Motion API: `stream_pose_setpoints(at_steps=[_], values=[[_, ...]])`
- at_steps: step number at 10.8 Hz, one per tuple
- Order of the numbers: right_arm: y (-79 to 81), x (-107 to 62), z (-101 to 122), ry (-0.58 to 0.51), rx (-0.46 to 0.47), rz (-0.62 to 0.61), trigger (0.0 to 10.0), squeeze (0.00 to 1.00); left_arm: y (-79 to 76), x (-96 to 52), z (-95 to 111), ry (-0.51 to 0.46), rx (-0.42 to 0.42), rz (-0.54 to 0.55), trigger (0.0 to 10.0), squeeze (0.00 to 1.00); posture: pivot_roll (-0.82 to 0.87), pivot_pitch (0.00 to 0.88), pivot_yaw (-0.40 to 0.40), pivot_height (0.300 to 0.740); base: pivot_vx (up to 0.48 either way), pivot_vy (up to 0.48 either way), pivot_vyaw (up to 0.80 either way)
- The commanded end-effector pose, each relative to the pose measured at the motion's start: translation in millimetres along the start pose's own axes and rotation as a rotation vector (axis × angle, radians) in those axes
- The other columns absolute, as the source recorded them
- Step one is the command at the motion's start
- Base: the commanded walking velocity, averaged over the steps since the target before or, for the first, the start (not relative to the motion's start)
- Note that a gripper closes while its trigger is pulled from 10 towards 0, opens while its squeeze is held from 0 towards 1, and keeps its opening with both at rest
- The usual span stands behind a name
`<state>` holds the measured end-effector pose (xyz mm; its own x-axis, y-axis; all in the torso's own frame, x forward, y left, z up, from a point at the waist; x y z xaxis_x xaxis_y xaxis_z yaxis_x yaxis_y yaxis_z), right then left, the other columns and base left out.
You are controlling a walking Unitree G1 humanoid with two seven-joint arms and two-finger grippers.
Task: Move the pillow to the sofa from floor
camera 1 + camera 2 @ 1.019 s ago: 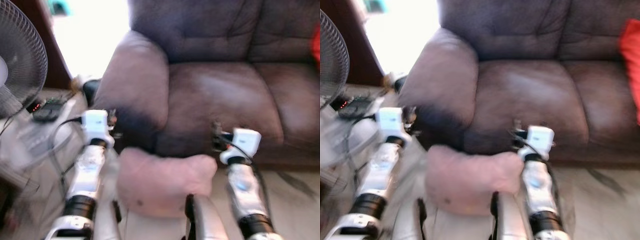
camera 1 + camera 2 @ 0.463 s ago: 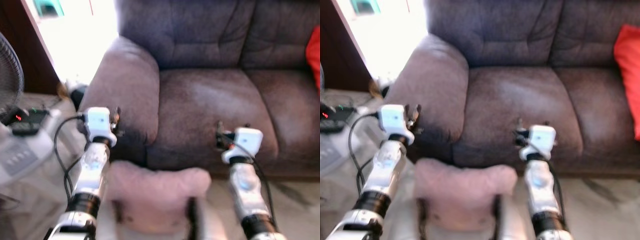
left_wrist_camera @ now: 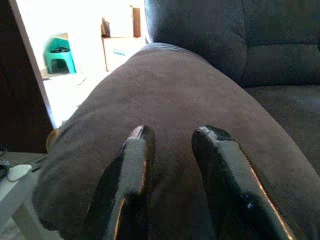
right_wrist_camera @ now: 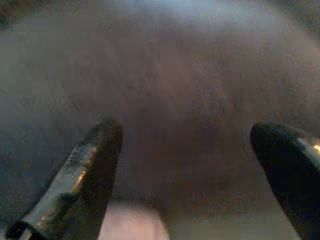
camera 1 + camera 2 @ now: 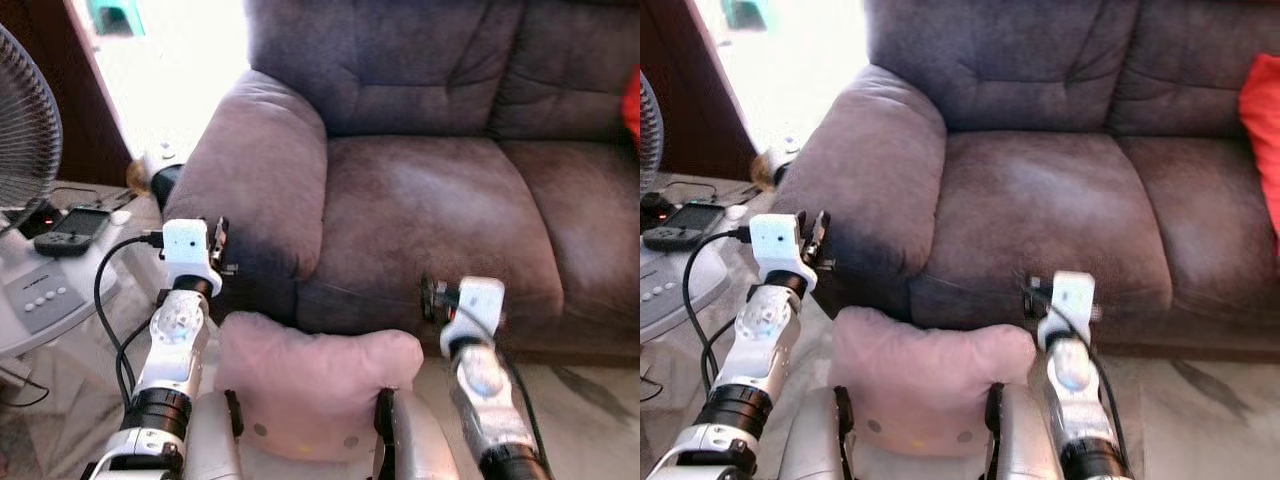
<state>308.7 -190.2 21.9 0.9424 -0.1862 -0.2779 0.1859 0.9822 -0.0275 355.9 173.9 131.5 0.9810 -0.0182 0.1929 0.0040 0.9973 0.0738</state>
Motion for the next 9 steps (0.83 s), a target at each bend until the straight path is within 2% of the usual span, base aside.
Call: stream_pose_setpoints(at_steps=[1, 2, 3, 5, 6, 7, 9], values=[[-6.9, -3.0, -23, 0.152, 0.053, -0.040, 10.0, 0.00, 1.6, -1.9, 1, 0.003, 0.010, -0.012, 10.0, 0.00, 0.05, 0.095, -0.032, 0.522, 0.000, 0.000, 0.00], [-6.6, -4.2, -28, 0.185, 0.076, -0.041, 10.0, 0.00, 2.0, -2.6, 0, 0.006, 0.013, -0.014, 10.0, 0.00, 0.05, 0.098, -0.032, 0.522, 0.000, 0.000, 0.00], [-0.8, -6.2, -36, 0.242, 0.127, -0.002, 10.0, 1.00, 2.5, -4.2, -2, 0.018, 0.019, -0.019, 10.0, 0.00, 0.06, 0.111, -0.029, 0.522, 0.000, 0.000, 0.00], [5.5, -4.7, -43, 0.312, 0.162, 0.041, 10.0, 1.00, 2.7, -7.7, -4, 0.027, 0.024, -0.024, 10.0, 0.00, 0.06, 0.128, -0.023, 0.522, 0.000, 0.000, 0.00], [9.2, -3.4, -45, 0.339, 0.149, 0.087, 10.0, 0.47, 2.7, -8.2, -4, 0.032, 0.026, -0.026, 10.0, 0.00, 0.07, 0.135, -0.021, 0.522, 0.000, 0.000, 0.00], [9.2, 1.1, -43, 0.354, 0.131, 0.103, 10.0, 0.00, 2.8, -9.3, -3, 0.037, 0.032, -0.030, 10.0, 0.00, 0.08, 0.162, -0.016, 0.522, 0.000, 0.000, 0.00], [8.2, 4.4, -40, 0.349, 0.098, 0.108, 10.0, 0.00, 1.7, -8.7, 4, 0.018, 0.032, -0.031, 10.0, 0.00, 0.08, 0.189, -0.012, 0.522, 0.000, 0.000, 0.00]])
Point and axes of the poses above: a point about 5 cm out from each wrist's last joint towards the gripper, its own x axis pointing out of the wrist towards the gripper, its own z axis along the axis of the wrist's last joint, y = z × x, the point moved 2 cm from there along x, pointing out of the wrist towards the gripper, and after that the axes turned 1 degree about x, right-handed, at the moved point
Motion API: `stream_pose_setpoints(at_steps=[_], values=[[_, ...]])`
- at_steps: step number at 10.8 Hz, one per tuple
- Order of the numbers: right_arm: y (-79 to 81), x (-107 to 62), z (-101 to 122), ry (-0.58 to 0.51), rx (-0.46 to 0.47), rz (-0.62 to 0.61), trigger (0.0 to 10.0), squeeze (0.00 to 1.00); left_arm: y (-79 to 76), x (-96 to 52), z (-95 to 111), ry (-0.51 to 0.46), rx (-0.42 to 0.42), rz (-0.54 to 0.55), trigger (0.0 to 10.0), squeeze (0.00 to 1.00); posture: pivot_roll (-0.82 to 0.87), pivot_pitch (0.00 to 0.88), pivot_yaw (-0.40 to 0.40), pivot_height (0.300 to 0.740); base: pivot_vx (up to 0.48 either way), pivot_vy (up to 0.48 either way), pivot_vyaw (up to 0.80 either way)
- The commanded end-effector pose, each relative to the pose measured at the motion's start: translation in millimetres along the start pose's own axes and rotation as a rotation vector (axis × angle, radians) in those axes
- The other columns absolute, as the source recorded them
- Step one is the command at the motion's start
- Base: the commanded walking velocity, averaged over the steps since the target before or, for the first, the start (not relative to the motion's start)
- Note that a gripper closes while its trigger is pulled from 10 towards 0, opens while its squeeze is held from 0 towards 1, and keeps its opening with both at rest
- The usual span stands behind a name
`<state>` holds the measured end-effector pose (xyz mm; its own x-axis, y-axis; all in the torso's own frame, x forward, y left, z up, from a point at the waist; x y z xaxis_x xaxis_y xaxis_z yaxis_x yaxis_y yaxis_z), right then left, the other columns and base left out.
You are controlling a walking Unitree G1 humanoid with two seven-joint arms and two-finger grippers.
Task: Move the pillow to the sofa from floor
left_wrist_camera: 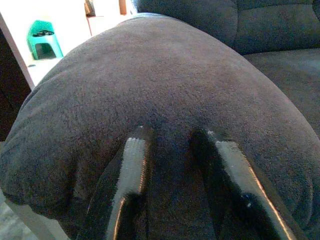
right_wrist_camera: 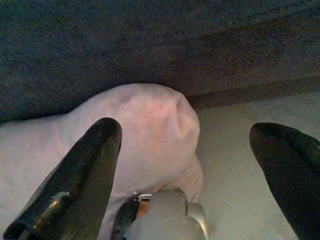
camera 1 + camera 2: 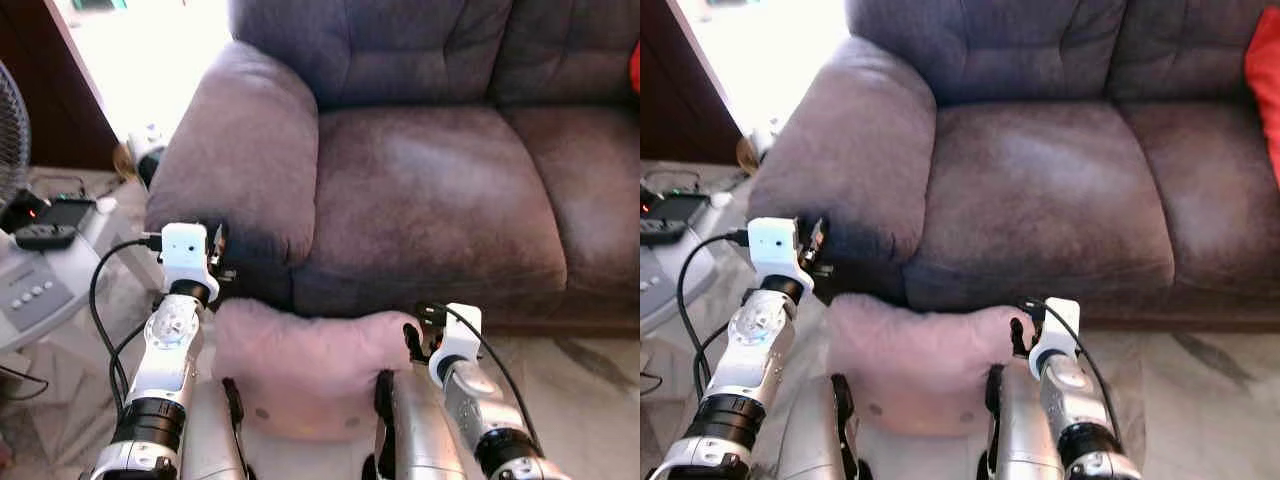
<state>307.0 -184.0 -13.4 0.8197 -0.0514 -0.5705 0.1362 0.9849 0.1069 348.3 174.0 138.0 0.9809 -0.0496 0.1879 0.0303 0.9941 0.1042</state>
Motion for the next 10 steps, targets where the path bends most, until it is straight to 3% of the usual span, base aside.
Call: stream_pose_setpoints(at_steps=[1, 3, 6, 10], values=[[-0.8, 0.7, 0, 0.017, -0.022, -0.002, 10.0, 0.00, -2.1, 1.5, 11, -0.026, -0.002, -0.011, 10.0, 0.00, 0.09, 0.218, -0.007, 0.522, 0.000, 0.000, 0.00], [2.0, 2.0, 8, -0.017, -0.026, 0.042, 10.0, 0.00, -4.9, 1.6, 29, -0.069, -0.014, -0.019, 10.0, 0.00, 0.09, 0.269, -0.002, 0.522, 0.000, 0.000, 0.00], [6.8, 3.7, 21, -0.084, -0.009, 0.077, 10.0, 0.00, -9.9, 5.4, 76, -0.170, -0.059, -0.019, 10.0, 0.00, 0.12, 0.368, 0.002, 0.522, 0.000, 0.000, 0.00], [18.8, 7.8, 42, -0.157, -0.042, 0.094, 10.0, 0.00, -3.9, 5.2, 123, -0.268, -0.112, 0.008, 10.0, 0.00, 0.17, 0.413, 0.012, 0.522, 0.000, 0.000, 0.00]])
Point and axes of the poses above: a point about 5 cm out from each wrist's last joint towards the gripper, its own x axis pointing out of the wrist towards the gripper, its own z axis along the axis of the wrist's last joint, y = z × x, the point moved 2 cm from there along x, pointing out of the wrist towards the gripper, and after that the axes turned 1 degree about x, right-handed, at the moved point
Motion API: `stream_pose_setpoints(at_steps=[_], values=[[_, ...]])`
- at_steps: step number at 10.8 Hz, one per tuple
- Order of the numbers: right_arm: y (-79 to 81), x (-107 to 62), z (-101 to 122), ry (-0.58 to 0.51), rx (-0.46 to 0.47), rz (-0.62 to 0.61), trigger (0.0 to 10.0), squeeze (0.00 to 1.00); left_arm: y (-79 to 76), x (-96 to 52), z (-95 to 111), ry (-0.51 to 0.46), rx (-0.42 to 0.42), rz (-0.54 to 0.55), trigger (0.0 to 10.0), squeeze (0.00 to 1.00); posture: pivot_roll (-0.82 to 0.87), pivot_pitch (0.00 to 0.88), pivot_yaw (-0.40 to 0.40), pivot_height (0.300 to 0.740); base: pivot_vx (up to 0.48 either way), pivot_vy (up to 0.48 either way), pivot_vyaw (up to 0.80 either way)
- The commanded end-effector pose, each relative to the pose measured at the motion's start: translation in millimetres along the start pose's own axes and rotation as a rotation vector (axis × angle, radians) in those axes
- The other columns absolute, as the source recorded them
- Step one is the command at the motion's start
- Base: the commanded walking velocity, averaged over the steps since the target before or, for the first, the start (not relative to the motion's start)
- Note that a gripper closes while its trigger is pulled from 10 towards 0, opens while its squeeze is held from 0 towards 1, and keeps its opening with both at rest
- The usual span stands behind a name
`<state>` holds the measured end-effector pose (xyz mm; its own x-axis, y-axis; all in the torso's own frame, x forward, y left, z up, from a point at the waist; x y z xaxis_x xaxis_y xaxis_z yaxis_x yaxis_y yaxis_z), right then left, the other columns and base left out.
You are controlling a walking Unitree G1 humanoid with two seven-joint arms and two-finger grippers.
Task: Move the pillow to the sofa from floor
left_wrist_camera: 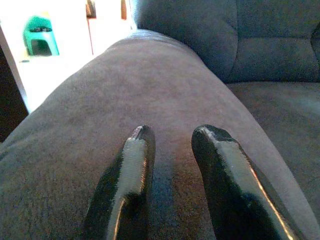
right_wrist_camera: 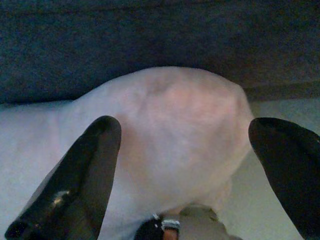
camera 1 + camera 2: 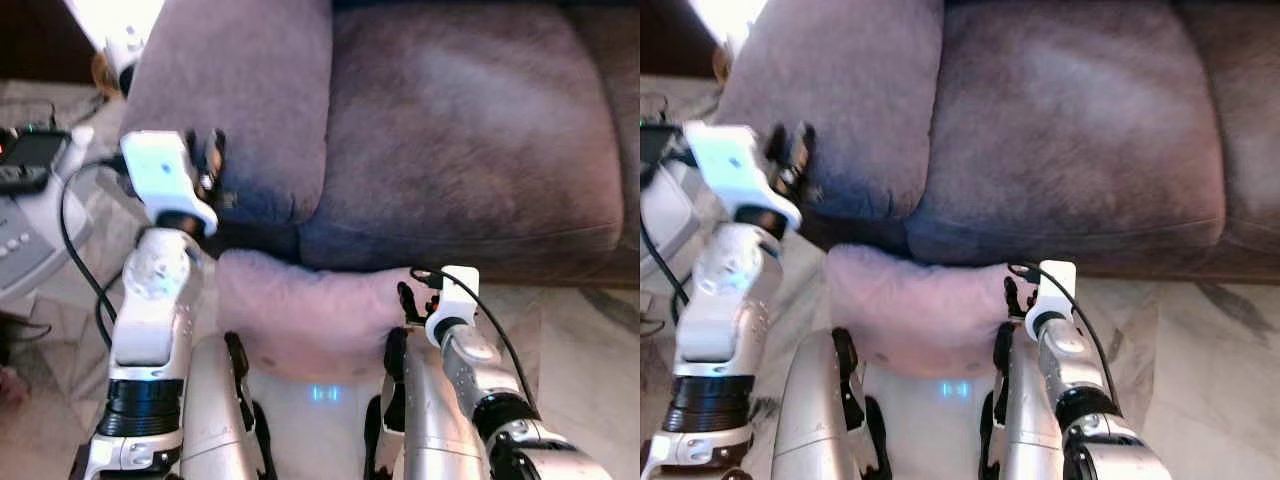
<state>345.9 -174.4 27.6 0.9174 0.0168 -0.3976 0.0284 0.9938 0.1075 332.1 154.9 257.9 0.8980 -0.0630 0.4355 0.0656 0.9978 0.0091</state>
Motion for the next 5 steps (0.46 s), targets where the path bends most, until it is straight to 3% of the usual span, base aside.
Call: stream_pose_setpoints(at_steps=[1, 5], values=[[2.0, -1.5, -11, 0.033, -0.016, -0.004, 10.0, 0.00, 1.5, -2.2, 7, -0.008, -0.010, 0.003, 10.0, 0.00, 0.18, 0.419, 0.015, 0.522, 0.000, 0.000, 0.00], [3.2, 0.7, -8, 0.020, -0.039, -0.038, 10.0, 0.00, -5.6, -3.4, 20, 0.000, -0.026, -0.030, 10.0, 0.00, 0.21, 0.416, 0.032, 0.522, 0.000, 0.000, 0.00]])
Point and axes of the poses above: a point about 5 cm out from each wrist's last joint towards the gripper, its own x axis pointing out of the wrist towards the gripper, its own z axis along the axis of the wrist's last joint, y = z × x, the point moved 2 cm from there along x, pointing out of the wrist towards the gripper, and after that the axes turned 1 degree about x, right-handed, at the moved point
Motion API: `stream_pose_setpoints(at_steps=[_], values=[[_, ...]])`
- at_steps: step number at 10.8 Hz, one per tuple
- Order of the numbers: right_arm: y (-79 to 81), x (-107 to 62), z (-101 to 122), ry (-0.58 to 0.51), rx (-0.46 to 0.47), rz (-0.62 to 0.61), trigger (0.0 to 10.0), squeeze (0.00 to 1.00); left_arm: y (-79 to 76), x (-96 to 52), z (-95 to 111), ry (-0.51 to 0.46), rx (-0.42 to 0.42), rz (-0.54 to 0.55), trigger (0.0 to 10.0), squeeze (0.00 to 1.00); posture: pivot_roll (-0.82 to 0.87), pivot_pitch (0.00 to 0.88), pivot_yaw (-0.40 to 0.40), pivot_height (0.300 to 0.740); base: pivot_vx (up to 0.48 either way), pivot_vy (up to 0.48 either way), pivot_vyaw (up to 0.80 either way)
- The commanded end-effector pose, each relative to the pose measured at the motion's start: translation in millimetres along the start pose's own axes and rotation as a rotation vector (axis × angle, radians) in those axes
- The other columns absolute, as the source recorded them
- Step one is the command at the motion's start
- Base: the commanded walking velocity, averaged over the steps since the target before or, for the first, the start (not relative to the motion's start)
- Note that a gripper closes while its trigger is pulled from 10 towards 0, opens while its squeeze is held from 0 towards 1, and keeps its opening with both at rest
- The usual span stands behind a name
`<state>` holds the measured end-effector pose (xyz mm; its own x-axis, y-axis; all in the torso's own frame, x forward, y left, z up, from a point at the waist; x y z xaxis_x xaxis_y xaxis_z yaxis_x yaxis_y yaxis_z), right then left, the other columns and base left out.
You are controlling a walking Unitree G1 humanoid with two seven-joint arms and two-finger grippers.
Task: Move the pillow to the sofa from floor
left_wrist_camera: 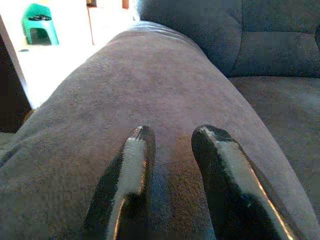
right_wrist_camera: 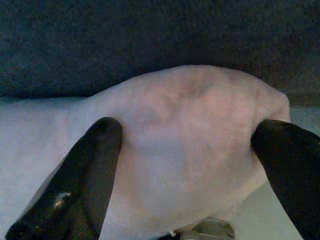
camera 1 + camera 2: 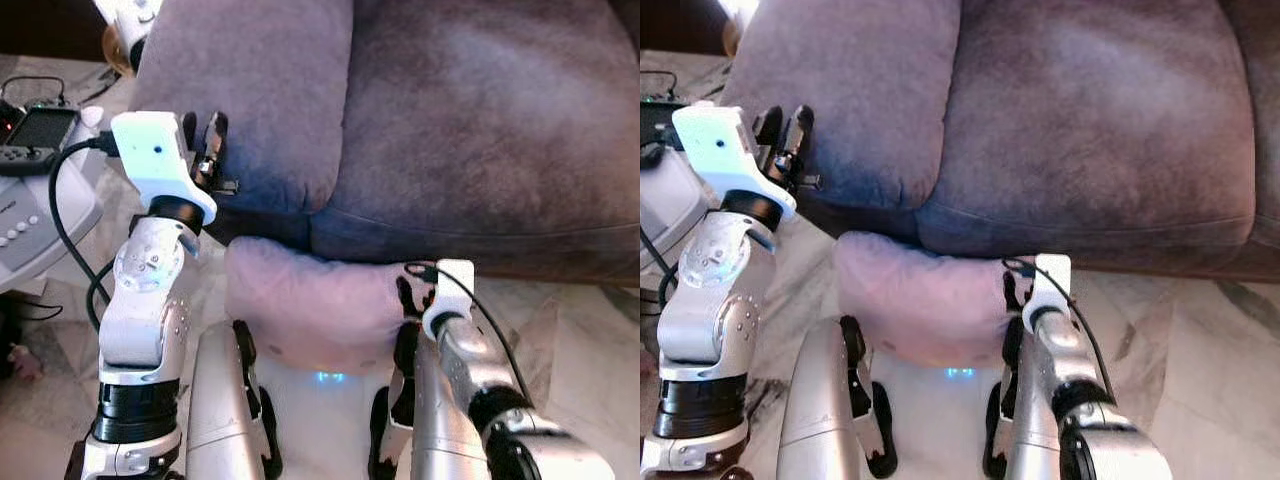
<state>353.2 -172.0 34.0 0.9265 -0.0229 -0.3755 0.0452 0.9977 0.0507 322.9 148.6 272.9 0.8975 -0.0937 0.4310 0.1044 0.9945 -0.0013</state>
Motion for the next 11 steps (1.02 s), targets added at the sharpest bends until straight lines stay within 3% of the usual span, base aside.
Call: stream_pose_setpoints(at_steps=[1, 4, 6, 7, 8, 9, 10, 11], values=[[-0.9, -2.9, -13, 0.037, 0.000, -0.013, 10.0, 0.00, 0.0, -3.0, 1, 0.008, -0.005, -0.002, 10.0, 0.00, 0.21, 0.408, 0.031, 0.522, 0.000, 0.000, 0.00], [-18.0, -3.2, -8, 0.006, -0.007, -0.097, 10.0, 0.00, -3.1, -8.6, 3, 0.023, -0.027, -0.021, 10.0, 0.00, 0.21, 0.418, 0.038, 0.522, 0.000, 0.000, 0.00], [-17.5, -3.2, -8, 0.007, -0.009, -0.094, 10.0, 0.00, -5.5, -8.6, 4, 0.032, -0.026, -0.032, 10.0, 0.00, 0.22, 0.422, 0.043, 0.522, 0.000, 0.000, 0.00], [-10.8, -2.9, -9, 0.006, 0.008, -0.066, 0.7, 0.00, -8.2, -7.5, 6, 0.037, -0.020, -0.047, 10.0, 0.00, 0.22, 0.424, 0.044, 0.522, 0.000, 0.000, 0.00], [-9.0, -3.0, -11, 0.010, 0.001, -0.062, 1.4, 0.00, -8.6, -7.2, 7, 0.035, -0.016, -0.053, 10.0, 0.00, 0.22, 0.425, 0.044, 0.522, 0.000, 0.000, 0.00], [-6.9, -3.9, -15, 0.022, -0.005, -0.055, 7.7, 0.00, -10.2, -8.9, 8, 0.042, -0.013, -0.062, 10.0, 0.00, 0.23, 0.435, 0.048, 0.522, 0.000, 0.000, 0.00], [-7.3, -4.7, -18, 0.032, -0.007, -0.060, 10.0, 0.00, -10.8, -10.4, 8, 0.048, -0.013, -0.068, 10.0, 0.00, 0.23, 0.440, 0.050, 0.522, 0.000, 0.000, 0.00], [-9.1, -6.2, -22, 0.042, -0.013, -0.072, 10.0, 0.00, -11.5, -12.7, 8, 0.057, -0.014, -0.074, 10.0, 0.00, 0.23, 0.456, 0.054, 0.522, 0.000, 0.000, 0.00]])
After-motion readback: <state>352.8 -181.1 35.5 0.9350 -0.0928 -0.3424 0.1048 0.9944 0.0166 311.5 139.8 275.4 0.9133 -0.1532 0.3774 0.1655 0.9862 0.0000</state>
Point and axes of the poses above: a point about 5 cm out from each wrist's last joint towards the gripper, its own x axis pointing out of the wrist towards the gripper, its own z axis along the axis of the wrist's last joint, y = z × x, the point moved 2 cm from there along x, pointing out of the wrist towards the gripper, and after that the axes turned 1 degree about x, right-handed, at the moved point
